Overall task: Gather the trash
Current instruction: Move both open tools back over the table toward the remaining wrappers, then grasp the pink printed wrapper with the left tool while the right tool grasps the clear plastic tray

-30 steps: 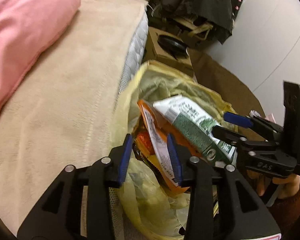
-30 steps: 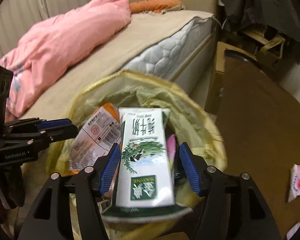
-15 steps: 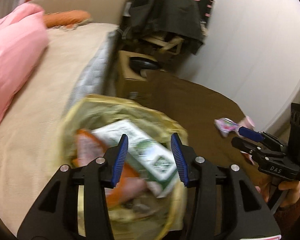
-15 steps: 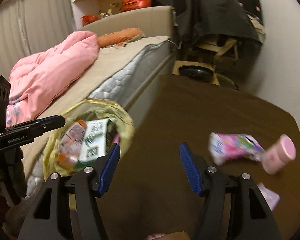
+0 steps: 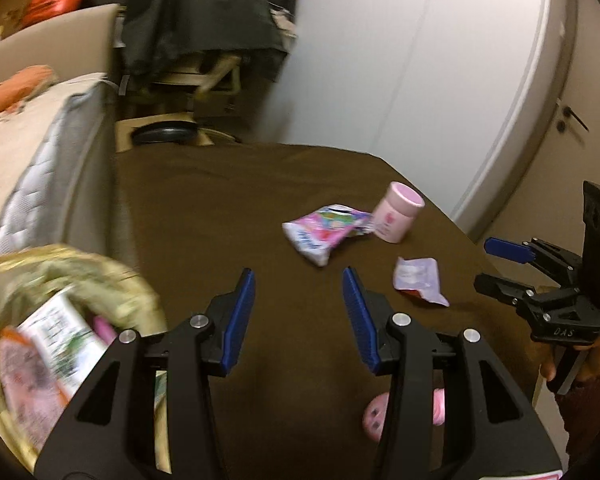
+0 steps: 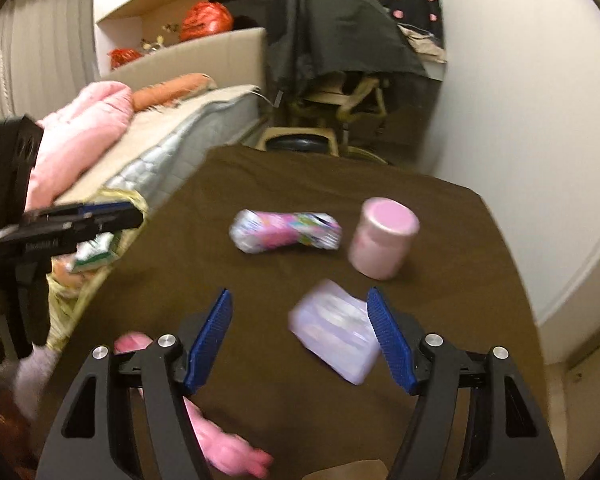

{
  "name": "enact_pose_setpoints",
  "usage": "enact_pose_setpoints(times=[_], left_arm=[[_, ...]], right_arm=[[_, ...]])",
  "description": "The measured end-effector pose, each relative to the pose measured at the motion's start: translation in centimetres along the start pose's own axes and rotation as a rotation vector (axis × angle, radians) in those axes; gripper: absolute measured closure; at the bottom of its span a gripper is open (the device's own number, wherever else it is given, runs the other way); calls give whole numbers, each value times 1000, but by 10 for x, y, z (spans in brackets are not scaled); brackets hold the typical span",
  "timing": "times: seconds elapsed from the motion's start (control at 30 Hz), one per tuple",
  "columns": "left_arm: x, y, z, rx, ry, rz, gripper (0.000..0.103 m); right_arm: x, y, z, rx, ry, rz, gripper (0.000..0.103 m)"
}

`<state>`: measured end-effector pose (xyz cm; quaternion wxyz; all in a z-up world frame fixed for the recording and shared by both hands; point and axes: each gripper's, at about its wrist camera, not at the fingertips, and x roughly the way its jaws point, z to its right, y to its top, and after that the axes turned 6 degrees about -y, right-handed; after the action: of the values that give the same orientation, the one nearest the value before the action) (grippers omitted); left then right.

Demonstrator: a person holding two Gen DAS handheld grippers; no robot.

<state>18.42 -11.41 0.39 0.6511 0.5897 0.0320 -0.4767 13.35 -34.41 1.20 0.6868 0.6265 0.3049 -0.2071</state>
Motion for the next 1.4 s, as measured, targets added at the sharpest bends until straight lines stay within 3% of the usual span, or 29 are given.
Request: enact_pose_setpoints(times=[0.1, 0.2, 0.57, 0.73, 0.8, 0.87, 0.97, 1.17, 1.4], left_arm=[[23, 7, 6, 45, -17, -24, 55], [49, 14, 6, 68, 11, -59, 54], [129, 42, -22, -13, 82, -196, 54], [142, 46, -20, -12, 98, -236, 54], [142, 44, -16, 2, 118, -253, 58], [140, 39, -9, 47, 173, -268, 86], [132, 29, -5, 49, 159, -275, 95], [115, 15, -2, 38, 162, -279, 96], [100, 5, -3, 19, 159, -279, 96]], right_arm=[[6, -15, 21, 63, 1, -47, 37], [15, -27, 35, 109, -6, -81, 37], [35, -44, 33, 116, -7, -110, 38], [42, -44, 37, 139, -40, -118, 38], [44, -44, 39, 152, -16, -118, 38], [47, -43, 38, 151, 22, -114, 38], [54, -41, 33, 129, 44, -121, 38], [75, -38, 21, 45, 65, -173, 38], [90, -27, 22, 29, 55, -168, 38]])
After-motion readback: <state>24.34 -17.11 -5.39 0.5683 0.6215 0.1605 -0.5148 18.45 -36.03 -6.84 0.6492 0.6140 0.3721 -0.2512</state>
